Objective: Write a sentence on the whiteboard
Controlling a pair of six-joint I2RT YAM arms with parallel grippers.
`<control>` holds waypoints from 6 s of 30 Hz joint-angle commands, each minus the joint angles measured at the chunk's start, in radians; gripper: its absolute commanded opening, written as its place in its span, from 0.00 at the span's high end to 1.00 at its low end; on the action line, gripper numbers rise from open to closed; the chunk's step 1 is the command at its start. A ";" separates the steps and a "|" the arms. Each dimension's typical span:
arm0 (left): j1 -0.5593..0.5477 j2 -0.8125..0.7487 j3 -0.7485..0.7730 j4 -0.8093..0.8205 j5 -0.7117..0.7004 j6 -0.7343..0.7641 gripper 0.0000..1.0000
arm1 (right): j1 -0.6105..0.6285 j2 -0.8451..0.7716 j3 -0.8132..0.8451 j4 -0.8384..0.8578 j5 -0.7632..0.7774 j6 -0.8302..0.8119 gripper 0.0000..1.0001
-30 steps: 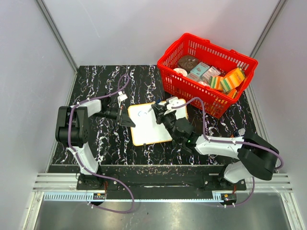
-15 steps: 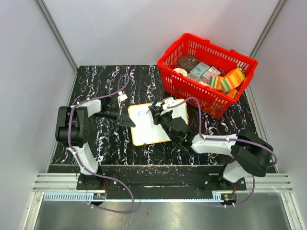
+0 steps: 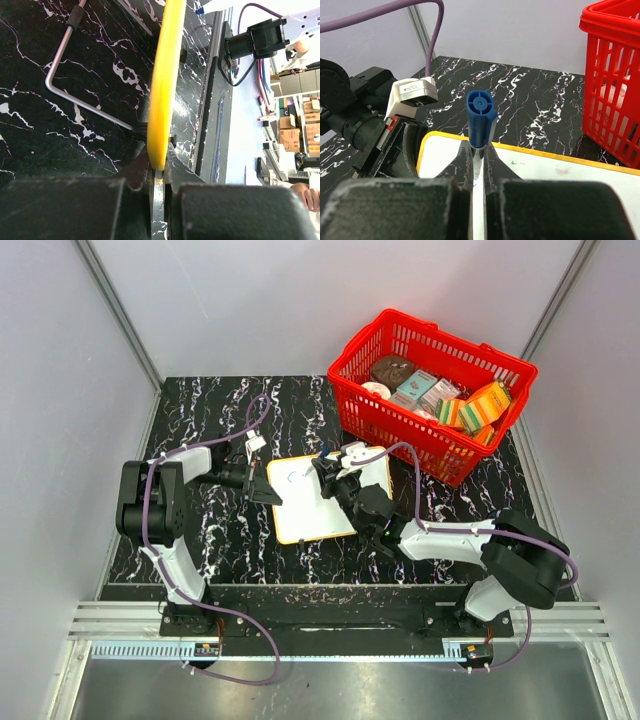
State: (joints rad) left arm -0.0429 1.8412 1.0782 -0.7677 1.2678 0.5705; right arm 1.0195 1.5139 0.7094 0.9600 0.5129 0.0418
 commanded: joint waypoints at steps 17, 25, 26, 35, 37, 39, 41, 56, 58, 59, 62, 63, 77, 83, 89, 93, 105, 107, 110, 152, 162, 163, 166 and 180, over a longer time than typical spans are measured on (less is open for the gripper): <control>-0.011 0.018 0.014 0.002 -0.123 0.048 1.00 | -0.013 0.006 -0.019 0.042 0.049 0.018 1.00; -0.011 0.018 0.015 0.002 -0.123 0.046 1.00 | -0.015 0.014 -0.028 0.055 0.042 0.024 1.00; -0.011 0.016 0.015 0.002 -0.123 0.046 1.00 | -0.013 0.012 -0.028 0.062 0.045 0.023 1.00; -0.011 0.016 0.008 0.002 -0.134 0.049 1.00 | -0.019 0.003 -0.004 0.088 0.047 -0.010 1.00; -0.011 0.015 0.008 0.002 -0.134 0.051 1.00 | -0.019 0.008 0.005 0.091 0.046 -0.010 1.00; -0.011 0.016 0.008 0.002 -0.134 0.051 1.00 | -0.019 0.011 0.012 0.086 0.042 -0.010 1.00; -0.011 0.016 0.008 0.001 -0.134 0.051 1.00 | -0.021 0.022 0.018 0.074 0.039 -0.010 1.00; -0.011 0.018 0.008 0.002 -0.134 0.049 1.00 | -0.022 0.011 -0.013 0.056 0.021 0.024 1.00; -0.011 0.016 0.008 0.002 -0.134 0.049 1.00 | -0.022 0.011 -0.021 0.048 0.019 0.033 1.00; -0.011 0.018 0.009 0.002 -0.133 0.051 1.00 | -0.024 0.008 -0.025 0.048 0.018 0.038 1.00; -0.011 0.018 0.009 0.002 -0.133 0.048 1.00 | -0.022 0.009 -0.033 0.045 0.016 0.049 1.00; -0.011 0.020 0.009 0.002 -0.133 0.049 1.00 | -0.024 0.011 -0.036 0.046 0.016 0.055 1.00; -0.011 0.020 0.011 0.002 -0.134 0.046 1.00 | -0.024 -0.012 -0.079 0.036 0.036 0.078 1.00; -0.011 0.018 0.009 0.002 -0.134 0.049 1.00 | -0.024 -0.009 -0.051 0.039 0.073 0.046 1.00; -0.011 0.018 0.008 0.002 -0.134 0.049 1.00 | -0.029 0.000 -0.018 0.048 0.085 0.021 1.00; -0.011 0.016 0.008 0.004 -0.133 0.051 1.00 | -0.033 -0.003 -0.010 0.052 0.090 0.015 1.00; -0.011 0.020 0.009 0.002 -0.134 0.049 1.00 | -0.038 -0.004 -0.014 0.040 0.065 0.020 1.00; -0.011 0.020 0.009 0.001 -0.133 0.049 1.00 | -0.038 -0.009 -0.025 0.039 0.053 0.033 1.00; -0.011 0.020 0.009 0.002 -0.133 0.048 1.00 | -0.038 -0.012 -0.041 0.034 0.045 0.047 1.00; -0.011 0.024 0.015 -0.010 -0.133 0.057 1.00 | -0.039 -0.166 -0.085 0.040 0.018 0.027 1.00; -0.011 0.023 0.014 -0.010 -0.131 0.058 1.00 | -0.076 -0.159 -0.085 0.025 -0.042 0.085 1.00; -0.011 0.023 0.014 -0.010 -0.131 0.058 1.00 | -0.081 -0.165 -0.093 0.025 -0.054 0.096 1.00; -0.011 0.021 0.014 -0.010 -0.130 0.060 1.00 | -0.111 -0.184 -0.105 0.017 -0.097 0.139 1.00; -0.011 0.021 0.014 -0.010 -0.131 0.058 1.00 | -0.128 -0.218 -0.114 -0.012 -0.129 0.124 1.00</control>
State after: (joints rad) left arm -0.0429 1.8481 1.0805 -0.7776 1.2678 0.5831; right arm 0.8970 1.3178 0.5941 0.9360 0.3981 0.1661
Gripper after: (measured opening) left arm 0.079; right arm 0.045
